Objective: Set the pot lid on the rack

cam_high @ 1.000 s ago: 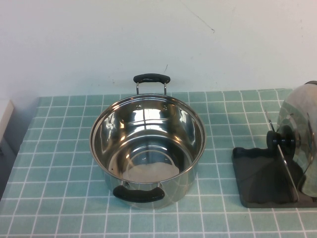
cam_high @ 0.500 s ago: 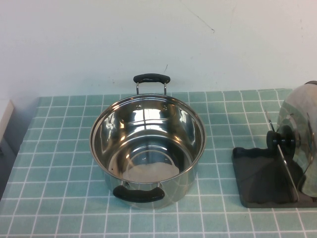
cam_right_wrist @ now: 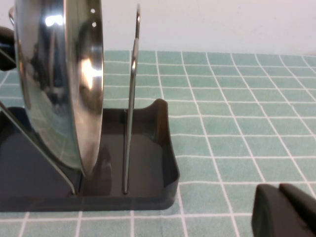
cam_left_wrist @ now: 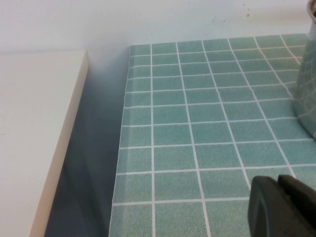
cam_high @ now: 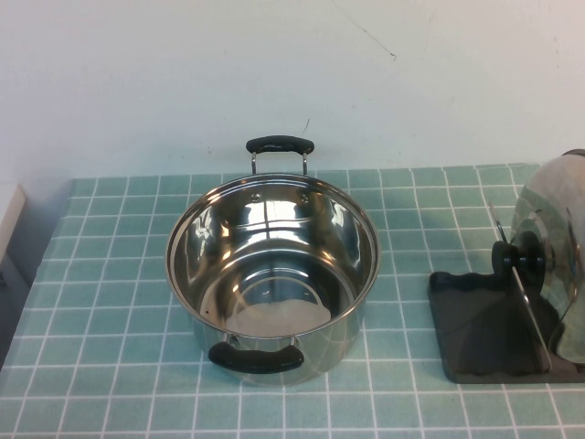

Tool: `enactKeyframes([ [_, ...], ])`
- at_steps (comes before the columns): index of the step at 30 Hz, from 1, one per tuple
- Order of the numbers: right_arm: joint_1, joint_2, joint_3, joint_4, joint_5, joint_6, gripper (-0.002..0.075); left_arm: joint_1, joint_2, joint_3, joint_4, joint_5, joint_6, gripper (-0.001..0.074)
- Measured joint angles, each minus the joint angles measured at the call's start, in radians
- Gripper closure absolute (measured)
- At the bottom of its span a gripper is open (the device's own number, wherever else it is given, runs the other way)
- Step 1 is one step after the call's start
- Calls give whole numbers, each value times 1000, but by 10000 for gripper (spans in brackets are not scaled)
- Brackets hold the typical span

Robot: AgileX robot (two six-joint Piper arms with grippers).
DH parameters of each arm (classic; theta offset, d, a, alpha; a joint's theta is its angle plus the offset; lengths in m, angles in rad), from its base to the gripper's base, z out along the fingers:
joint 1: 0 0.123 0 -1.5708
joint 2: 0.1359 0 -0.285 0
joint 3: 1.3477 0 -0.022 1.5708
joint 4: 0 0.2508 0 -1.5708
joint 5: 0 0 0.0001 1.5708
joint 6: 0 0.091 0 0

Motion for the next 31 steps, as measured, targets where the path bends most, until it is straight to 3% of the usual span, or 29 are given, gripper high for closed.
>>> enactKeyframes([
  [31, 0, 0, 0, -4, 12, 3, 728, 0, 0, 0, 0, 0, 0, 738],
])
